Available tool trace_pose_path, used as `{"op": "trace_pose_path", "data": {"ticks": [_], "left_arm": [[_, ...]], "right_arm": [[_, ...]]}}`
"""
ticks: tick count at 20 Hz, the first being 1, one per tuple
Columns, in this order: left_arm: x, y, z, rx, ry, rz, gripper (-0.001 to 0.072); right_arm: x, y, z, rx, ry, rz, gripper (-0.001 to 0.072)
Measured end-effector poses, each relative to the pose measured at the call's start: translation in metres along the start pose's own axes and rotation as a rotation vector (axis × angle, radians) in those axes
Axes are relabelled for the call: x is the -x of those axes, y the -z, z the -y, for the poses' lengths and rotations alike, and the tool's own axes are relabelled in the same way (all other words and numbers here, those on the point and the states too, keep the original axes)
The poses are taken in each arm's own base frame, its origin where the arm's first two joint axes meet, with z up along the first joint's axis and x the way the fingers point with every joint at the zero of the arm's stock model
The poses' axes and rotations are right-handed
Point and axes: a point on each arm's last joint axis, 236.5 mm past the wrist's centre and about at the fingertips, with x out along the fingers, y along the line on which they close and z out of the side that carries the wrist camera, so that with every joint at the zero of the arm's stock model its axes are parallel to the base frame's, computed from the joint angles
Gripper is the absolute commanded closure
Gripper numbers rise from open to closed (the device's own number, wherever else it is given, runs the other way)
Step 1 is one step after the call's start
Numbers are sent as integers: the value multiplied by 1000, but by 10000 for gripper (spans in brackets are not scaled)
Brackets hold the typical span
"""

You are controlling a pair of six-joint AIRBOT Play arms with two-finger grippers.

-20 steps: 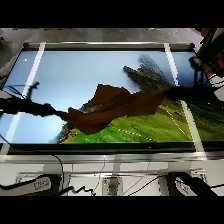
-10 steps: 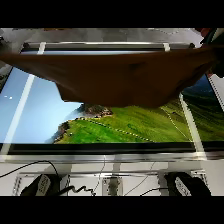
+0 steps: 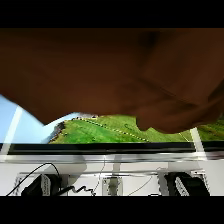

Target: Fold the clothes and pants, and hang the long-sleeved shirts on hangers.

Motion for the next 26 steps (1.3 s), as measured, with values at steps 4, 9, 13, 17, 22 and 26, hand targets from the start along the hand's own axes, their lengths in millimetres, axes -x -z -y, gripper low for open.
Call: {"op": "trace_pose_path", "data": {"ticks": [4, 9, 13, 17, 22, 26], "left_arm": [[-8, 9, -43, -56, -109, -16, 690], [-34, 176, -109, -30, -79, -488, 690], [-13, 373, -160, -26, -71, -946, 689], [9, 511, -192, 43, -163, -1107, 689], [22, 581, -197, 117, -253, -1134, 690], [31, 588, -188, 188, -247, -1171, 690]], "right_arm": [[-51, 47, 4, -63, -37, -137, 697], [-144, 209, 12, -187, -89, -562, 697], [-193, 360, 16, -310, -94, -865, 696], [-210, 493, 13, -456, -54, -1078, 696], [-213, 565, 16, -544, 18, -1164, 697], [-194, 585, 24, -546, 40, -1253, 696]]}}
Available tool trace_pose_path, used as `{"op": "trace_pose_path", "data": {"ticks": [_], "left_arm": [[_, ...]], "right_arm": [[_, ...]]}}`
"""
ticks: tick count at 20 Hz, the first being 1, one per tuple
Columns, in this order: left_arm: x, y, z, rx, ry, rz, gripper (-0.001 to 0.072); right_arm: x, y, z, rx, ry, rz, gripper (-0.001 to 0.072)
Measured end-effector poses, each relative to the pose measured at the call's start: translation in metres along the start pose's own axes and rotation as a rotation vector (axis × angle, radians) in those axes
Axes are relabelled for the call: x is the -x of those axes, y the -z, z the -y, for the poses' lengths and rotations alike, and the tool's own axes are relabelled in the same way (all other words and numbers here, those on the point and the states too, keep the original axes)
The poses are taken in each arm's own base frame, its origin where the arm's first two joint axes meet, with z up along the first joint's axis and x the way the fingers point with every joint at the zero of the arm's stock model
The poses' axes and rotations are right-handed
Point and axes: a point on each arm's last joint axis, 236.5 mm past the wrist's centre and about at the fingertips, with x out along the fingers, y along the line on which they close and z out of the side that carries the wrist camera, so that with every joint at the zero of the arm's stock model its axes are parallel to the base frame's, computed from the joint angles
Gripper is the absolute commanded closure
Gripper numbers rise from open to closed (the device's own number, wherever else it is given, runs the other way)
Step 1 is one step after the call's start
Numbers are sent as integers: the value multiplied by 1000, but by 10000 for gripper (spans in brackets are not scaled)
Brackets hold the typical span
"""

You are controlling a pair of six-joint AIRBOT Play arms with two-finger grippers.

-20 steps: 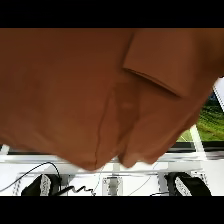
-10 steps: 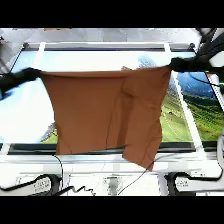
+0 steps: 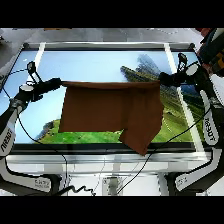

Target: Fold the clothes and pants, and hang the long-sleeved shirts on hangers.

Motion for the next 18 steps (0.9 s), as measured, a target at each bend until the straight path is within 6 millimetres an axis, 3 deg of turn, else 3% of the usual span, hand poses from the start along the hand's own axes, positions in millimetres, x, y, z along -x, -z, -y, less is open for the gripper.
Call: {"op": "trace_pose_path", "data": {"ticks": [4, 5, 6, 7, 8, 11, 12, 13, 15, 18], "left_arm": [[10, 38, -10, 79, 11, -178, 688], [13, 49, -14, 84, 2, -228, 645], [15, 61, -18, 85, -10, -276, 315], [17, 69, -20, 88, -19, -308, 10], [18, 75, -21, 90, -25, -335, 5], [24, 88, -19, 90, -26, -396, 8], [29, 88, -19, 90, -24, -407, 11], [35, 85, -19, 91, -24, -412, 20], [53, 75, -20, 86, -16, -414, 188], [94, 45, -31, 89, -26, -365, 210]], "right_arm": [[-2, 42, 19, 13, 55, -178, 696], [-2, 51, 22, 13, 63, -209, 670], [-2, 58, 25, 12, 73, -238, 498], [-3, 64, 29, 12, 83, -259, 219], [-3, 70, 31, 8, 90, -279, 171], [-2, 80, 37, -7, 108, -317, 194], [1, 85, 41, -11, 116, -340, 253], [5, 92, 51, -12, 140, -371, 313], [17, 108, 67, -13, 167, -455, 347], [46, 144, 88, -36, 164, -628, 401]]}}
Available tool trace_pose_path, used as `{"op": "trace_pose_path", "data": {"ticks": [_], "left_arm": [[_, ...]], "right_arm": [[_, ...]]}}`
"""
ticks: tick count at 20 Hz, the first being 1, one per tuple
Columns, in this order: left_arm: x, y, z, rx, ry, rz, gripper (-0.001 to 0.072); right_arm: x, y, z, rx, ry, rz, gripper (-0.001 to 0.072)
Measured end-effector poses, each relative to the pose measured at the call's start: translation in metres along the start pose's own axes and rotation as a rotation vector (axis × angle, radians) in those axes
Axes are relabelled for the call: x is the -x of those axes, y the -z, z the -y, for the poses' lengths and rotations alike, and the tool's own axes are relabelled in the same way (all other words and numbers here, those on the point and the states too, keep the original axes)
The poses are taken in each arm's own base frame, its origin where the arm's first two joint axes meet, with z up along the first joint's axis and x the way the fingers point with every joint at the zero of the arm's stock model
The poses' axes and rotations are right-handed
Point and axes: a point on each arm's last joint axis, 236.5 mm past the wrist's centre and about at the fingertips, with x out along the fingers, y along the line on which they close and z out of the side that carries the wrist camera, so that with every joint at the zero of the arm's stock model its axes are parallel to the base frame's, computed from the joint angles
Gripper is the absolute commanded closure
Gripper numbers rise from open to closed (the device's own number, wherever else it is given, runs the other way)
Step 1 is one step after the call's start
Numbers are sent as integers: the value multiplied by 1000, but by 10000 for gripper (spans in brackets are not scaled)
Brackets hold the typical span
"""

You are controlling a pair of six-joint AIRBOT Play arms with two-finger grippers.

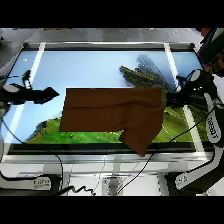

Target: Fold the clothes and pants, and hang the long-sleeved shirts on hangers.

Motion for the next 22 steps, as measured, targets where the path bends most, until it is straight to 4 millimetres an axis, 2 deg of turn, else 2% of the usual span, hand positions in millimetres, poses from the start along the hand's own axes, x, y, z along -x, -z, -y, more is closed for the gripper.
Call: {"op": "trace_pose_path", "data": {"ticks": [2, 4, 6, 8, 12, 13, 14, 15, 19, 21, 22], "left_arm": [[36, -8, -10, 14, -15, 45, 210], [70, -10, -18, 32, -26, 73, 217], [94, -5, -27, 46, -41, 76, 296], [105, 7, -33, 60, -48, 48, 296], [100, 44, -44, 107, -46, -49, 296], [95, 56, -47, 124, -43, -78, 296], [91, 66, -49, 140, -41, -98, 296], [87, 76, -51, 156, -37, -121, 296], [75, 104, -55, 198, -25, -184, 296], [71, 113, -55, 210, -22, -201, 296], [69, 115, -56, 215, -22, -205, 296]], "right_arm": [[-1, 34, 5, -16, -57, -98, 403], [-4, 64, -1, -12, -141, -141, 403], [-11, 92, -14, -3, -219, -142, 403], [-23, 116, -26, -3, -273, -117, 402], [-60, 147, -42, -58, -334, -44, 397], [-71, 152, -44, -81, -346, -35, 367], [-81, 158, -48, -106, -364, -29, 298], [-90, 161, -51, -133, -378, -15, 287], [-111, 171, -68, -225, -464, 8, 306], [-117, 171, -73, -235, -493, 32, 404], [-118, 170, -75, -229, -502, 43, 408]]}}
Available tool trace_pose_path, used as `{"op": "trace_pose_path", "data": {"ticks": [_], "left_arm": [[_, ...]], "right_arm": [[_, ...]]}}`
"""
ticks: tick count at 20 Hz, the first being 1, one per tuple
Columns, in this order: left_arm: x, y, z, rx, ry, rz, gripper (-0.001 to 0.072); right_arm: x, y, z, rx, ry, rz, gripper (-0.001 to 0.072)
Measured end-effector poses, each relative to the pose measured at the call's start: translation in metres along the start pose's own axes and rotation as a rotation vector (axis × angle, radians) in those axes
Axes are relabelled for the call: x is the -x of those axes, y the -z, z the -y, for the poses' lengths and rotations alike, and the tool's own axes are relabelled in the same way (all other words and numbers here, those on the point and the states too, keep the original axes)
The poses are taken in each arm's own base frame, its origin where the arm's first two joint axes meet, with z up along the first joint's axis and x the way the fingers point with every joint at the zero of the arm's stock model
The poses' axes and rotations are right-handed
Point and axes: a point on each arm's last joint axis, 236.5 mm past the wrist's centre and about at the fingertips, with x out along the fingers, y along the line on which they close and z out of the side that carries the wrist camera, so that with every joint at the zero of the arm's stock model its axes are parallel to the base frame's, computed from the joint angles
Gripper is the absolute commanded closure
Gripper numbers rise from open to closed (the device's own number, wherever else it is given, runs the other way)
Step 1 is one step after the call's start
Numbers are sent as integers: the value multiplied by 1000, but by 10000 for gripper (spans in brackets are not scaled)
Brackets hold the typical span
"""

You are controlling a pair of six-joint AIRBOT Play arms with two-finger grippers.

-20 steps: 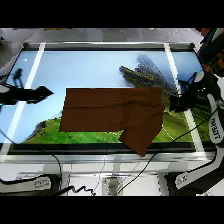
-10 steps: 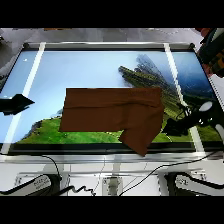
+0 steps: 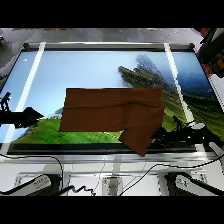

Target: Fold the clothes and pants, and hang the long-sleeved shirts on hangers.

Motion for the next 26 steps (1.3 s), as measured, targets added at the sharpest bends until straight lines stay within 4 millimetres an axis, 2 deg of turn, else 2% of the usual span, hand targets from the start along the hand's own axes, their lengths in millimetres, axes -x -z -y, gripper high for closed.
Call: {"op": "trace_pose_path", "data": {"ticks": [1, 2, 3, 5, 9, 15, 19, 20, 21, 25, 26], "left_arm": [[-3, 3, -1, 6, 1, -7, 295], [-5, 6, -2, 12, 3, -15, 296], [-8, 10, -3, 19, 4, -23, 296], [-14, 18, -6, 34, 7, -42, 296], [-28, 42, -10, 65, 19, -97, 296], [-54, 78, -23, 103, 21, -152, 296], [-71, 80, -24, 124, 51, -105, 319], [-75, 79, -22, 130, 64, -95, 362], [-79, 79, -22, 137, 73, -91, 364], [-97, 81, -10, 120, 116, -108, 366], [-102, 81, -7, 110, 118, -110, 396]], "right_arm": [[-2, -1, -2, 11, -15, 12, 469], [-4, -2, -4, 25, -23, 23, 565], [-5, -8, -5, 44, -27, 51, 589], [-7, -15, -9, 89, -33, 86, 686], [-8, -24, -21, 176, -40, 115, 696], [7, -32, -44, 258, -67, 163, 696], [11, -32, -50, 276, -76, 173, 696], [12, -32, -50, 279, -78, 173, 696], [12, -32, -51, 280, -78, 174, 696], [13, -33, -52, 283, -79, 178, 696], [13, -33, -52, 283, -80, 179, 696]]}}
